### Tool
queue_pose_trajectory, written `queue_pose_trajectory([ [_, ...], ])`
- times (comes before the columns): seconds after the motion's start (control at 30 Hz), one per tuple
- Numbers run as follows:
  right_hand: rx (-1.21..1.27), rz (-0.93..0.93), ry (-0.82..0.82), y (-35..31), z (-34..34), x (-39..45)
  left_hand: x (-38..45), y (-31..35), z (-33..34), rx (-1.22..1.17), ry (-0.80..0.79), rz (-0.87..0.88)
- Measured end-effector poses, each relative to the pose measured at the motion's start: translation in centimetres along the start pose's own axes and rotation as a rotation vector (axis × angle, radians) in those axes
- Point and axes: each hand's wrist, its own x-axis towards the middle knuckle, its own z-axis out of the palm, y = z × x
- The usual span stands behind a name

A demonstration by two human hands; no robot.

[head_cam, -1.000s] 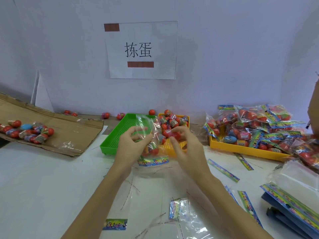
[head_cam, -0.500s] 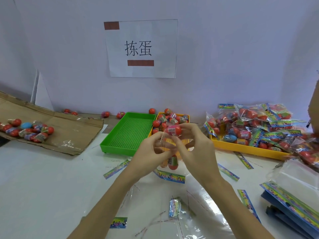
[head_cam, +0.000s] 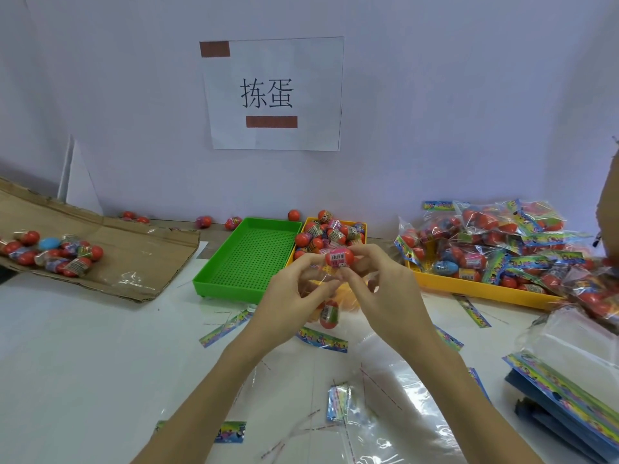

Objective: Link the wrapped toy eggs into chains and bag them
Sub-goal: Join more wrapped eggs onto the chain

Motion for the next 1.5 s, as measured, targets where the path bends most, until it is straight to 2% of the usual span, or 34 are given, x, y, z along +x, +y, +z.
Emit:
queue_pose_trajectory([
  [0.2, -0.131, -0.014, -0.093, -0.4, -0.8, 0.2, -0.2, -0.1, 0.2, 0.019, 0.018, 0.003],
  [0.4, -0.170, -0.060, -0.104, -0.4, -0.9, 0.1, -0.3, 0.2, 0.4, 0.096, 0.019, 0.069],
  [0.5, -0.140, -0.105, -0.098, -0.5, -0.4, -0.2, -0.4, 0.2, 0.4, 0.131, 0.027, 0.072],
  [0.73, -0.071, -0.065, -0.189, -0.9, -0.5, -0.4, -0.4, 0.3, 0.2, 0.198, 0.042, 0.105],
  [0.9, -0.186, -0.078, -0.222, -0.7, -0.5, -0.2, -0.4, 0.4, 0.5, 0.217, 0.053, 0.132],
  [1.03, -0.407, -0.098, -0.320, -1.0, 0.7, -0.8, -0.4, 0.1, 0.4, 0.229, 0.063, 0.127],
  [1.1, -0.371, -0.075, -0.337, -1.1, 1.0, -1.0, -0.4, 0.1, 0.5, 0.225, 0.068, 0.118],
  [1.17, -0.259, -0.070, -0.260, -1.1, 0.8, -0.9, -0.3, 0.0, 0.5, 0.192, 0.091, 0.079],
  [1.27, -0.088, -0.090, -0.012, -1.3, 0.1, -0.7, 0.1, 0.1, 0.5, 0.098, 0.122, 0.012],
  [1.33, -0.025, -0.088, 0.095, -1.5, -0.4, -0.6, 0.0, 0.2, 0.3, -0.006, 0.135, -0.049],
  [1.5, -0.029, -0.025, 0.187, -0.3, -1.7, 0.2, 0.0, 0.4, -0.2, -0.147, 0.197, -0.158],
])
